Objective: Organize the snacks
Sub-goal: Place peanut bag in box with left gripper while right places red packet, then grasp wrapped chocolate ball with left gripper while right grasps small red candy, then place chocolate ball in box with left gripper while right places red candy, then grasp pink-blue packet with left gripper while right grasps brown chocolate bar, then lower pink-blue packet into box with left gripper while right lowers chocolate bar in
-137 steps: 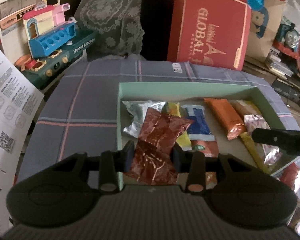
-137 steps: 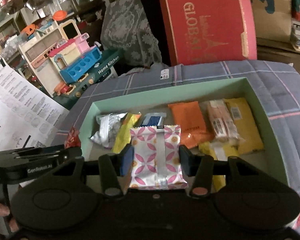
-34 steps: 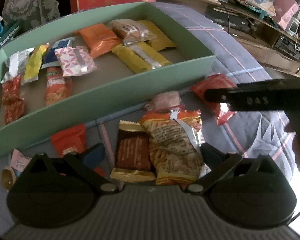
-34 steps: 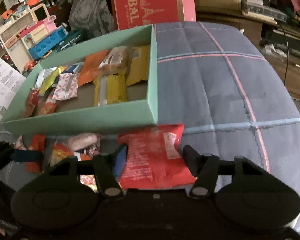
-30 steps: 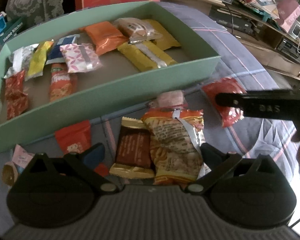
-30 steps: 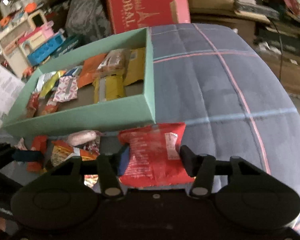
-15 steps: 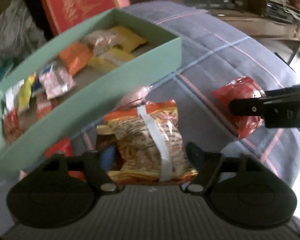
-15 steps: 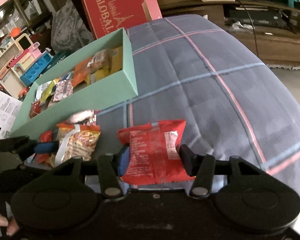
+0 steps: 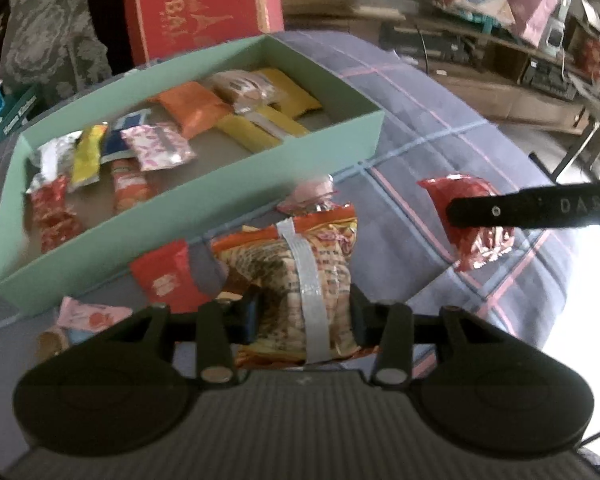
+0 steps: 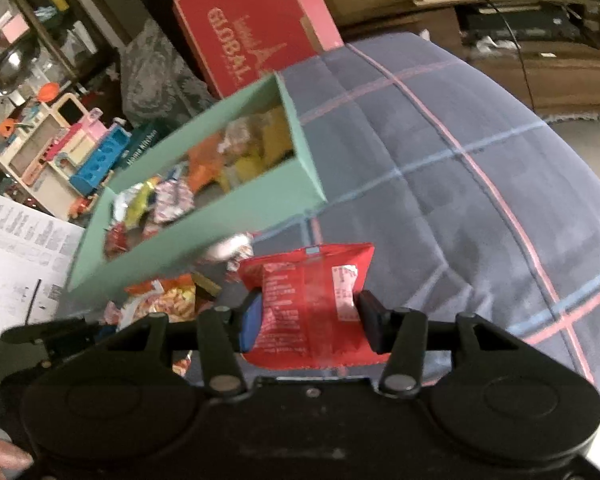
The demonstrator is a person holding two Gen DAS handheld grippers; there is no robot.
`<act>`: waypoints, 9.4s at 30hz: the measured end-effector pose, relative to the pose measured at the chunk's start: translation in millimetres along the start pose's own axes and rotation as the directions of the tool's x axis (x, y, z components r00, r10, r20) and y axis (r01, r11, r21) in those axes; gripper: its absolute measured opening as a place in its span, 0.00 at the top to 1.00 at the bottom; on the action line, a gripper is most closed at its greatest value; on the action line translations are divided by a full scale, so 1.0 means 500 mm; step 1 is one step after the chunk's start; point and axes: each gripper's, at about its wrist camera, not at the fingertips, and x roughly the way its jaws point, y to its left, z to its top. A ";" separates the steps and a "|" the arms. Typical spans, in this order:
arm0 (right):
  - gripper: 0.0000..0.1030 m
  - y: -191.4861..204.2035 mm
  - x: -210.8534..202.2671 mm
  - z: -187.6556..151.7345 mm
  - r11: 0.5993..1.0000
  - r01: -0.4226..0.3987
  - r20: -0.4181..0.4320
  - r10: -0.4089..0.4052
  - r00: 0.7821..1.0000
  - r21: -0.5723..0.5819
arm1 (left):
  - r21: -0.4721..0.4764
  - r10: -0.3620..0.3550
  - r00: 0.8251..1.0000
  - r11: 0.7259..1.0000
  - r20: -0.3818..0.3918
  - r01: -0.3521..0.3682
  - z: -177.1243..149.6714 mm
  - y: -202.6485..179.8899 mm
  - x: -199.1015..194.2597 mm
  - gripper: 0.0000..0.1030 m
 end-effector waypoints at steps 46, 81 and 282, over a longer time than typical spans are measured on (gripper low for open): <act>0.00 0.305 0.178 0.170 0.978 -0.002 -0.001 0.002 1.000 -0.209 | -0.413 0.238 0.970 0.888 0.038 -0.202 0.058 0.425 -0.030 0.00; 0.24 0.342 0.137 -0.010 0.951 0.034 -0.107 -0.070 0.992 -0.307 | -0.353 0.249 0.968 0.903 -0.037 -0.246 -0.132 0.375 -0.015 0.43; 0.64 0.133 0.139 0.220 0.978 0.042 0.107 -0.020 0.994 -0.203 | -0.216 0.038 0.996 0.976 0.084 -0.019 0.260 0.197 0.097 0.68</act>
